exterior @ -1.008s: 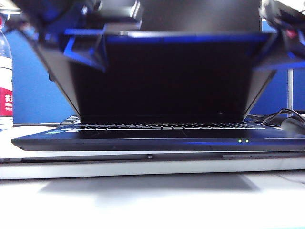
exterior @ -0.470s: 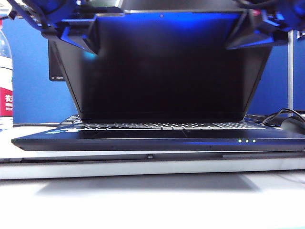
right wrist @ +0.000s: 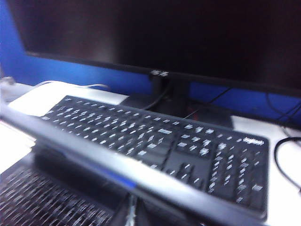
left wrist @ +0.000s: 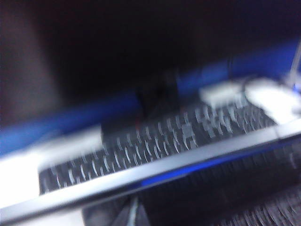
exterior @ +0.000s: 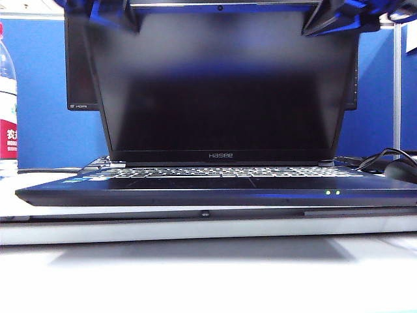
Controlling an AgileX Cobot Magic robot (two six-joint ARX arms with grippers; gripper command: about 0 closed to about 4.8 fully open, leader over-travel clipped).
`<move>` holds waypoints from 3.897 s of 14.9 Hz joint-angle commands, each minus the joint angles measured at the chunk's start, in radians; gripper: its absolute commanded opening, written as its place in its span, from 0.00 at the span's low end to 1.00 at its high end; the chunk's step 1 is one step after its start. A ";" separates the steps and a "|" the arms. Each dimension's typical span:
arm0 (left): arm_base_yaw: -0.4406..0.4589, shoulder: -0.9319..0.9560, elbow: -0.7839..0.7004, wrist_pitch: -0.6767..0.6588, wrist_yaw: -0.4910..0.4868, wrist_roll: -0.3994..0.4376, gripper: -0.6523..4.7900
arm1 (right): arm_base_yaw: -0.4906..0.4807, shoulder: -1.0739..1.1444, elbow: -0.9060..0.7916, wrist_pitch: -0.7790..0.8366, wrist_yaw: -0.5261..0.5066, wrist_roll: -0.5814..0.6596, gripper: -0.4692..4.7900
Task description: Open the lid of the black laptop.
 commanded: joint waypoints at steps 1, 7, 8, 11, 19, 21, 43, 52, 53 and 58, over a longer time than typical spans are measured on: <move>0.086 0.007 0.031 0.083 0.072 -0.019 0.11 | -0.016 0.041 0.063 0.031 -0.031 -0.009 0.08; 0.168 0.029 0.101 0.148 0.208 -0.005 0.11 | -0.030 0.092 0.179 0.023 -0.031 -0.048 0.08; 0.168 0.035 0.103 0.158 0.212 -0.001 0.11 | -0.030 0.100 0.192 0.020 -0.030 -0.049 0.08; 0.173 0.064 0.104 0.195 0.212 0.011 0.11 | -0.042 0.156 0.236 0.024 -0.030 -0.060 0.08; 0.178 0.126 0.141 0.222 0.230 0.049 0.11 | -0.045 0.230 0.319 0.018 -0.028 -0.082 0.08; 0.178 0.126 0.141 0.222 0.230 0.050 0.11 | -0.055 0.253 0.320 0.023 -0.026 -0.081 0.08; 0.177 0.105 0.141 0.044 0.271 -0.039 0.11 | -0.138 0.420 0.468 0.004 -0.070 -0.053 0.08; 0.175 0.046 0.141 -0.177 0.298 -0.083 0.11 | -0.088 0.176 0.465 -0.388 -0.144 -0.078 0.08; 0.175 0.027 0.141 -0.206 0.296 -0.084 0.11 | -0.066 0.143 0.464 -0.420 -0.142 -0.077 0.08; 0.172 -0.165 0.133 -0.363 0.297 -0.119 0.11 | 0.045 -0.018 0.463 -0.594 -0.062 -0.069 0.08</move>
